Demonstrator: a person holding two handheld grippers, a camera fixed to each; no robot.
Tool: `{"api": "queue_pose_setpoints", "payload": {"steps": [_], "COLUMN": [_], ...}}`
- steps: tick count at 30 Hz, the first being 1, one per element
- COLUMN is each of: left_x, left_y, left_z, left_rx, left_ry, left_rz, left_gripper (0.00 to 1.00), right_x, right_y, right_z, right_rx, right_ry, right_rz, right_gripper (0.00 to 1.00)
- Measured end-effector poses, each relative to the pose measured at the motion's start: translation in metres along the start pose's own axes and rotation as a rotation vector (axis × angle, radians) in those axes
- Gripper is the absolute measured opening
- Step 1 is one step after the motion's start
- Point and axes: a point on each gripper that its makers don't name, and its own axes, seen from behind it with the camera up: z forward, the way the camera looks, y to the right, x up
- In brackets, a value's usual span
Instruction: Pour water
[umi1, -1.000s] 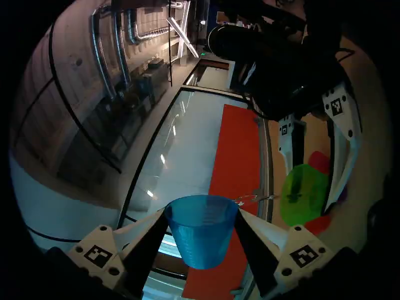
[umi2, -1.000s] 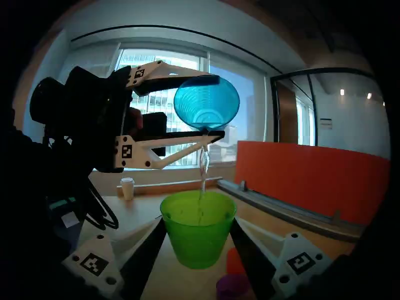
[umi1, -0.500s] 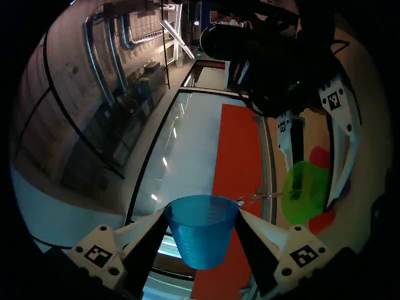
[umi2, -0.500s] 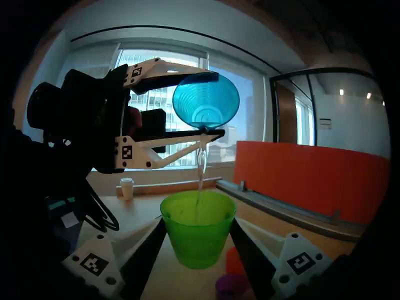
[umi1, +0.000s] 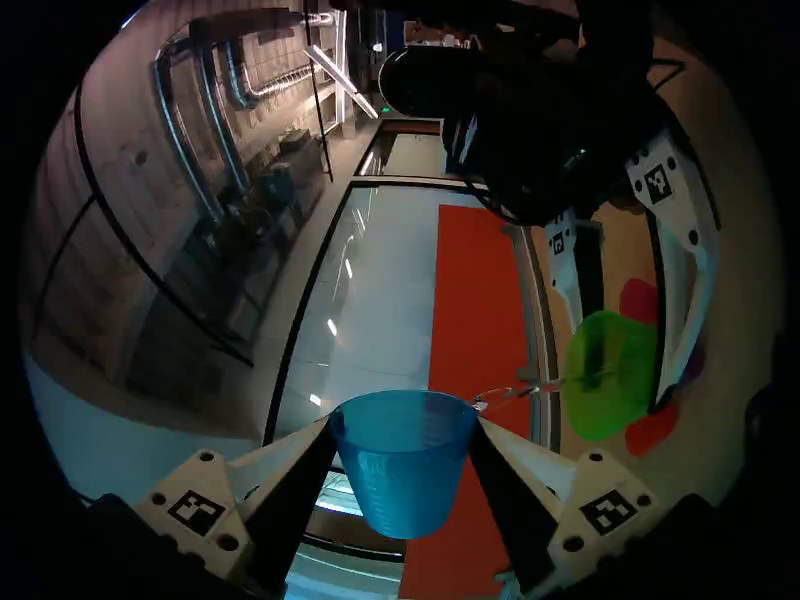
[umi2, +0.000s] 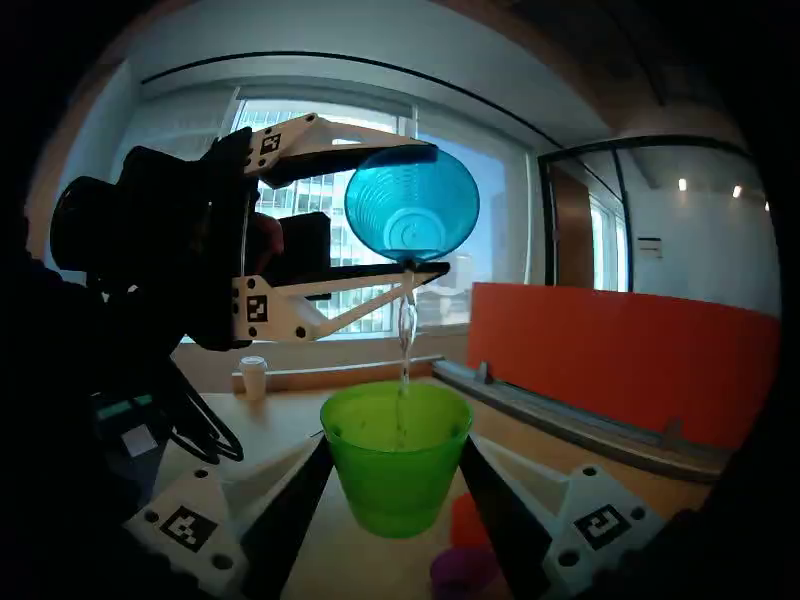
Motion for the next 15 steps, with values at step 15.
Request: {"api": "queue_pose_setpoints", "payload": {"steps": [15], "left_x": [0.0008], "left_y": [0.0002], "left_z": [-0.0026], "left_rx": [0.004], "left_ry": [0.005], "left_rz": [0.07], "left_gripper": [0.87], "right_x": [0.0008], "right_y": [0.002], "right_z": [0.0], "right_rx": [-0.005], "right_ry": [0.002], "right_rz": [0.0], "right_gripper": [0.87]}}
